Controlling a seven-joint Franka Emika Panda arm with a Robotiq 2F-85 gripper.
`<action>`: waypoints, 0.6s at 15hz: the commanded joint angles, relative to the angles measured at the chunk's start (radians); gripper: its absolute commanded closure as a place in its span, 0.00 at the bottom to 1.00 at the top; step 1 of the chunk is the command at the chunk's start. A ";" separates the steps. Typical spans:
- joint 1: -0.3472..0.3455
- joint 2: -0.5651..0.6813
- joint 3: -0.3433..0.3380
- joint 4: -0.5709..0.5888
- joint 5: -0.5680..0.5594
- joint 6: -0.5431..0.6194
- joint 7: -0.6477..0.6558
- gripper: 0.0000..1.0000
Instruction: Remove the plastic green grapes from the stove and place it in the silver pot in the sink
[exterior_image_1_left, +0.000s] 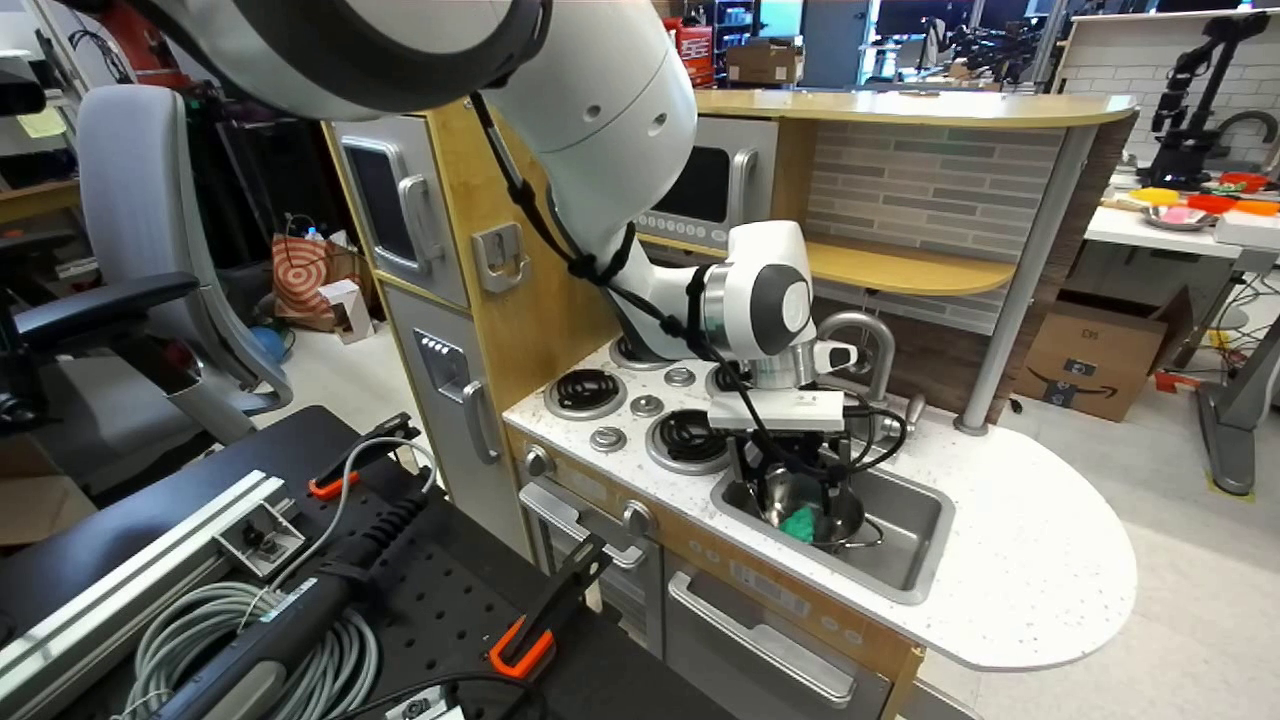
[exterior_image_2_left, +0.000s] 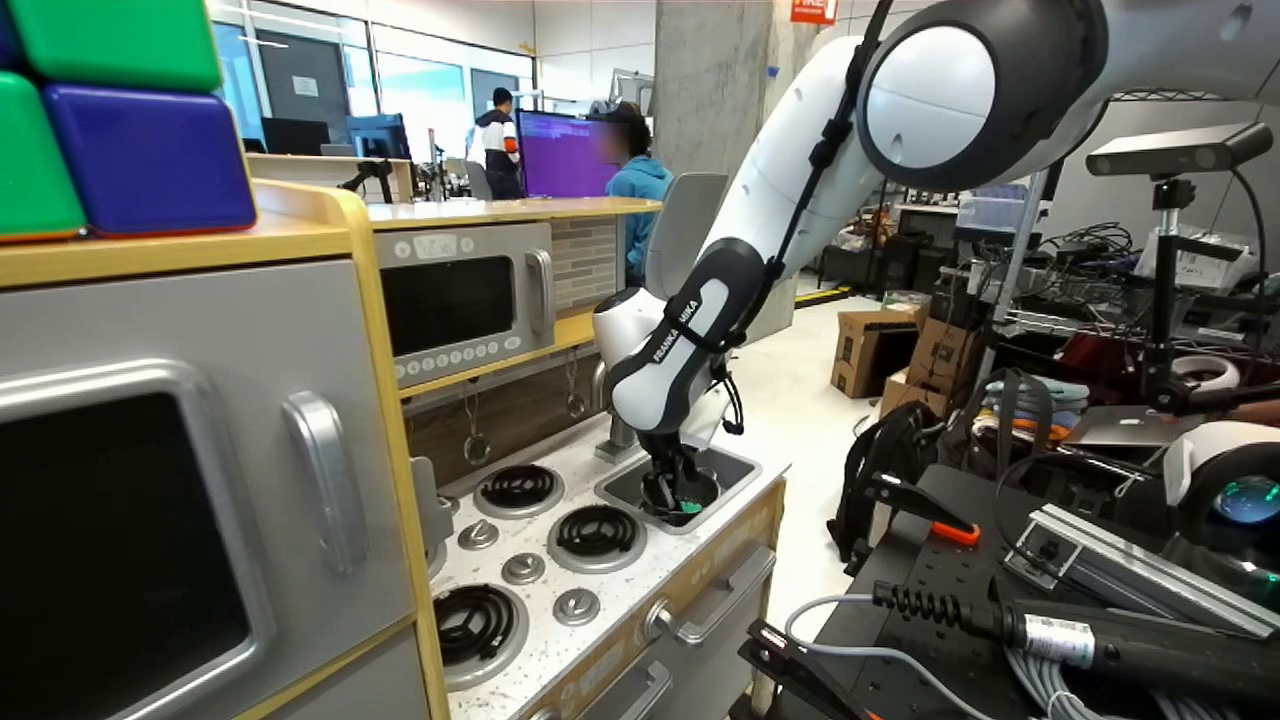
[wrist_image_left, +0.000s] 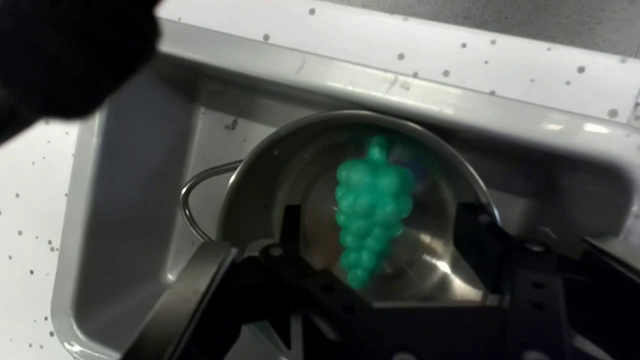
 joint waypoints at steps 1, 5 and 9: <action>0.005 -0.148 0.055 -0.211 -0.026 0.014 -0.121 0.00; -0.022 -0.231 0.074 -0.325 -0.101 0.134 -0.251 0.00; -0.007 -0.344 0.088 -0.509 -0.092 0.238 -0.325 0.00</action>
